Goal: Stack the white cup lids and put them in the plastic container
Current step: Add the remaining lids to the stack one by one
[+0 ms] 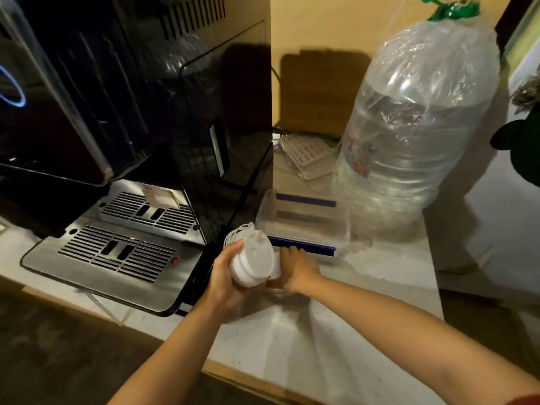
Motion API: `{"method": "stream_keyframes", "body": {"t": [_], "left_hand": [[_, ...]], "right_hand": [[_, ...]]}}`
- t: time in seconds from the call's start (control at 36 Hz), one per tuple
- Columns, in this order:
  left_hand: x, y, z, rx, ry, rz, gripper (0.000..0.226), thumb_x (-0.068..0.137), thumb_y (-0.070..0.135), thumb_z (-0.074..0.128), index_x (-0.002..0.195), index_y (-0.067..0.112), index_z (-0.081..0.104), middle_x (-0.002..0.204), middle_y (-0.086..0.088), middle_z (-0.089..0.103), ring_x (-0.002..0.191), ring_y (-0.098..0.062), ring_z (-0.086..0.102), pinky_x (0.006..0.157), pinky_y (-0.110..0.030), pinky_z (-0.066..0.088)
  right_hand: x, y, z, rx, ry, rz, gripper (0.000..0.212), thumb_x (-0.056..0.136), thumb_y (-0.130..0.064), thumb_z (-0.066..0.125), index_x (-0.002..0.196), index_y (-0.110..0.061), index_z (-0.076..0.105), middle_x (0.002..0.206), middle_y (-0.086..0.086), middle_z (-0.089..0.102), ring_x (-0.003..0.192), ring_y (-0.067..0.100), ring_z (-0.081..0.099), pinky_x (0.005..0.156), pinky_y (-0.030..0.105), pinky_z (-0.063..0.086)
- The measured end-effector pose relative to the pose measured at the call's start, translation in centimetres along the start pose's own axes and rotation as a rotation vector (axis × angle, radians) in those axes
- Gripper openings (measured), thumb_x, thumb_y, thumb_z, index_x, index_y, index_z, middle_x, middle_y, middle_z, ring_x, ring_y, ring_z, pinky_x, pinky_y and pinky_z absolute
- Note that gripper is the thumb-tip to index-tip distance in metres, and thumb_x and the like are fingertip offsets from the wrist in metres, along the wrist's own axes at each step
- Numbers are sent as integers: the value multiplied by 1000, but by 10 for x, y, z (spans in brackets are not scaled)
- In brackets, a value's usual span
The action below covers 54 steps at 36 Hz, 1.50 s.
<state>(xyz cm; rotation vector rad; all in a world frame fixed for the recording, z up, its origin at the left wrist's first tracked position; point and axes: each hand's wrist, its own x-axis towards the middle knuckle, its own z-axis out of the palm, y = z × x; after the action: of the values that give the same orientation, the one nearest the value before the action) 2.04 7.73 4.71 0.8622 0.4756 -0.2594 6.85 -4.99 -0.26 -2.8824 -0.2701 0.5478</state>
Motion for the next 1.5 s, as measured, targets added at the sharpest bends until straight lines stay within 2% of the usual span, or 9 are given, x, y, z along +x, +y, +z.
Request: {"method": "stream_keyframes", "body": {"t": [0.17, 0.47, 0.58, 0.72, 0.86, 1.08, 1.25, 1.36, 1.5], "left_hand": [[-1, 1, 0, 4, 17, 22, 16, 87, 29, 44, 91, 25, 58, 93, -9, 57, 86, -25, 54, 52, -36, 55], [4, -1, -4, 56, 2, 42, 21, 85, 32, 45, 100, 25, 59, 100, -10, 58, 91, -26, 57, 60, -37, 54], [5, 2, -1, 22, -7, 33, 20, 87, 31, 42, 94, 23, 59, 94, -9, 59, 87, -25, 55, 71, -39, 47], [8, 3, 4, 25, -52, 40, 23, 89, 29, 40, 85, 21, 61, 61, -1, 71, 80, -24, 55, 71, -38, 43], [13, 2, 12, 67, -75, 25, 22, 88, 30, 41, 86, 22, 62, 73, -4, 68, 79, -24, 56, 67, -37, 46], [23, 3, 39, 102, -179, -57, 34, 64, 38, 55, 92, 20, 63, 91, -8, 61, 82, -25, 55, 69, -39, 44], [26, -1, 59, 103, -306, -100, 33, 74, 41, 48, 91, 16, 61, 66, -7, 73, 80, -27, 57, 64, -36, 47], [28, -3, 66, 111, -367, -124, 41, 66, 44, 50, 95, 17, 60, 69, -7, 74, 82, -28, 58, 57, -35, 54], [29, -3, 69, 126, -421, -157, 41, 66, 45, 51, 96, 18, 62, 72, -8, 75, 73, -27, 67, 62, -38, 54]], "right_hand": [[7, -14, 8, -80, 27, 45, 75, 67, -63, 65, 120, -13, 50, 119, 9, 58, 107, 28, 57, 80, 33, 49], [-2, -7, -5, -44, -52, 54, 74, 65, -52, 73, 122, -12, 46, 116, 9, 52, 99, 26, 58, 70, 32, 48], [-15, 9, -13, 115, -82, 18, 72, 63, -43, 78, 118, -11, 45, 115, 7, 51, 88, 24, 58, 57, 30, 45], [-31, 33, -29, 139, -89, -107, 76, 64, -35, 78, 124, -9, 40, 123, 6, 42, 106, 26, 50, 72, 38, 55], [-44, 57, -59, 213, 33, -174, 76, 62, -30, 81, 123, -11, 39, 120, 3, 41, 100, 20, 46, 78, 28, 42], [-56, 77, -102, 206, 266, -484, 83, 73, -20, 74, 140, -14, 26, 147, 8, 26, 134, 20, 24, 112, 33, 28], [-53, 77, -116, -106, 603, -784, 56, 78, -32, 54, 128, -10, 39, 129, 9, 52, 117, 21, 38, 95, 36, 46], [-55, 79, -118, -180, 594, -817, 64, 70, -6, 72, 127, -9, 43, 128, 13, 58, 118, 23, 37, 91, 43, 52], [-57, 78, -121, -218, 556, -871, 72, 64, 0, 77, 125, -12, 42, 127, 15, 58, 119, 24, 34, 90, 43, 49]]}}
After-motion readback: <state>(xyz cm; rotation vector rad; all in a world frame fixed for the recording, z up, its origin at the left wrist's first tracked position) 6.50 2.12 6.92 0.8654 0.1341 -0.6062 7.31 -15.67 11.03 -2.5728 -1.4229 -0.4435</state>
